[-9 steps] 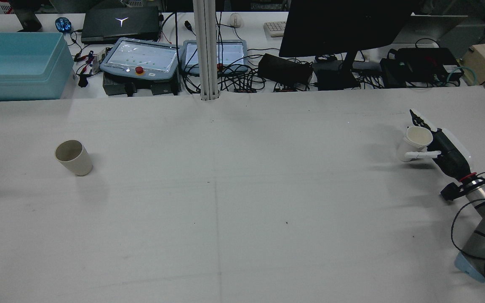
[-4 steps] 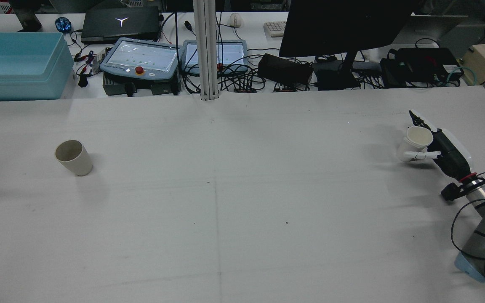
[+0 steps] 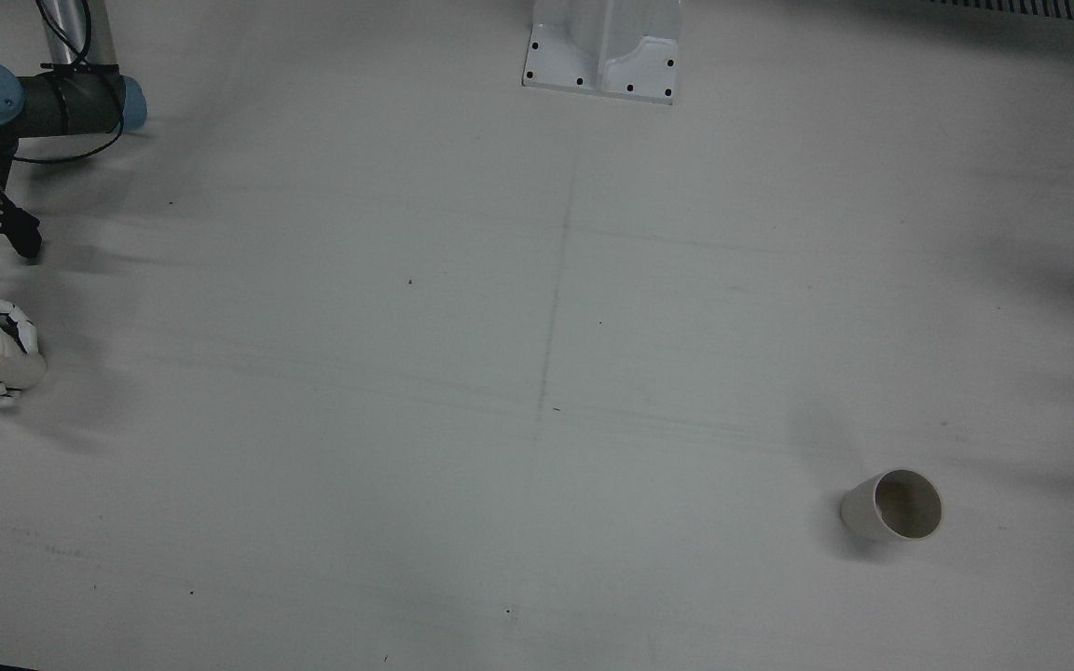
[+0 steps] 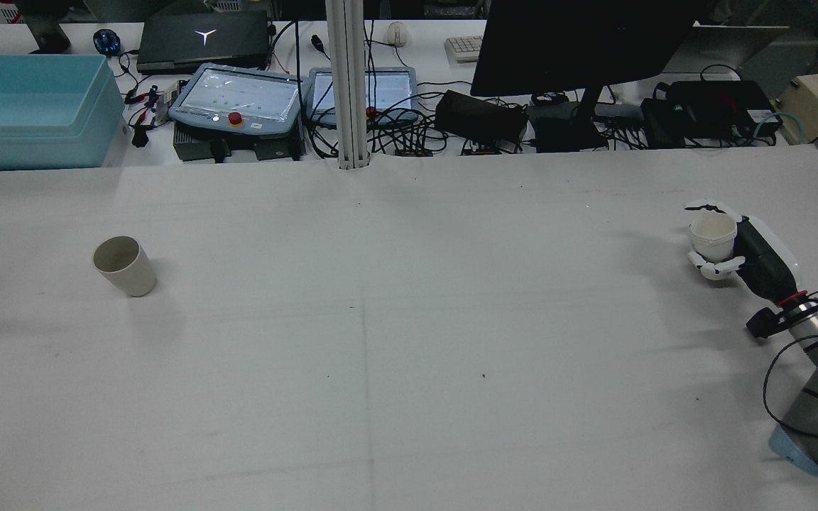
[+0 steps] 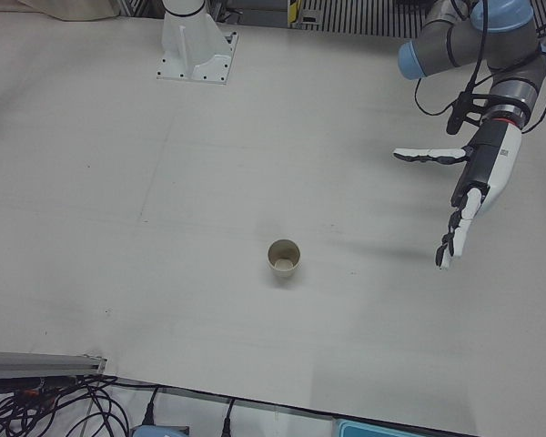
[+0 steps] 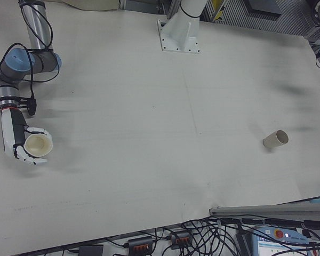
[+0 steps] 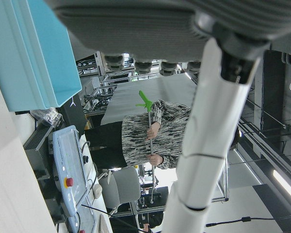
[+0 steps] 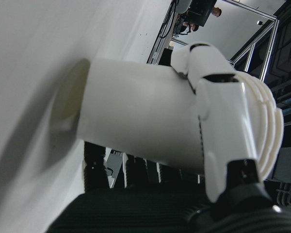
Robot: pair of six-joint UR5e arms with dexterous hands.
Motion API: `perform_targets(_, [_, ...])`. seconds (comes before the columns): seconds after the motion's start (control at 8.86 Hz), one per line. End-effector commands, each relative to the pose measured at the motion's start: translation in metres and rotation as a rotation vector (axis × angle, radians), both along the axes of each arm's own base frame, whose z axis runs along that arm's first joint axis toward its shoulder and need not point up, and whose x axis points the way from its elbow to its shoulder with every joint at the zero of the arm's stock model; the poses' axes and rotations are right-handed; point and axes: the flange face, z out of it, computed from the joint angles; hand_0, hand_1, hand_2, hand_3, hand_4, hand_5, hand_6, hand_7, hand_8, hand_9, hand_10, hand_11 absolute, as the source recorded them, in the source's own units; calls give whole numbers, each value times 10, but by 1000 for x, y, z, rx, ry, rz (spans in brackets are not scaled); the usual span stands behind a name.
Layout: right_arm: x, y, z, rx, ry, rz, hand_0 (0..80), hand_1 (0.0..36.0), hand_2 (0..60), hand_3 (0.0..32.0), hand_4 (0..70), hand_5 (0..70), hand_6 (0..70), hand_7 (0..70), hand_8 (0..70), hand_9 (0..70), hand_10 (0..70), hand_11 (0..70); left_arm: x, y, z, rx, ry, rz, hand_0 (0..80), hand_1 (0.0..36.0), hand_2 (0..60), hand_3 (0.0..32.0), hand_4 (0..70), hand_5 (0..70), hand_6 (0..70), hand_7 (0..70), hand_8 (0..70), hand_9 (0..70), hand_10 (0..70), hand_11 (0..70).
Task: Pour water
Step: 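Lift the white cup with the right hand, moving it farther from the robot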
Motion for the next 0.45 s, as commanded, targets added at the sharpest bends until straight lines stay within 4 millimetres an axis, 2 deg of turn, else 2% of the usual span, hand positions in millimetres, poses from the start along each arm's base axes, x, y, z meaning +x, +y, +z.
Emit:
perform_targets(0.0, [57, -13, -43, 73, -50, 94, 800, 360, 566, 224, 169, 313, 592, 700, 615, 700, 700, 700, 2, 0, 2, 4, -10, 3, 800, 263, 0, 50, 45, 0, 0, 67, 56, 0, 15, 54])
perform_targets(0.11, [71, -8, -67, 78, -51, 111, 800, 360, 571, 222, 170, 313, 594, 700, 615, 700, 700, 700, 3, 2, 8, 16, -19, 5, 800, 263, 0, 48, 44, 0, 0, 67, 57, 0, 15, 53])
perform_targets(0.23, [76, -8, -92, 66, -38, 112, 800, 360, 572, 214, 171, 313, 595, 700, 614, 700, 700, 700, 4, 0, 25, 35, -45, -3, 800, 264, 0, 50, 42, 0, 0, 67, 56, 0, 15, 53])
perform_targets(0.34, [86, -13, -116, 64, -20, 88, 800, 360, 546, 212, 160, 308, 580, 700, 602, 700, 700, 700, 6, -3, 35, 96, -122, -23, 800, 263, 0, 48, 42, 0, 0, 68, 57, 0, 14, 53])
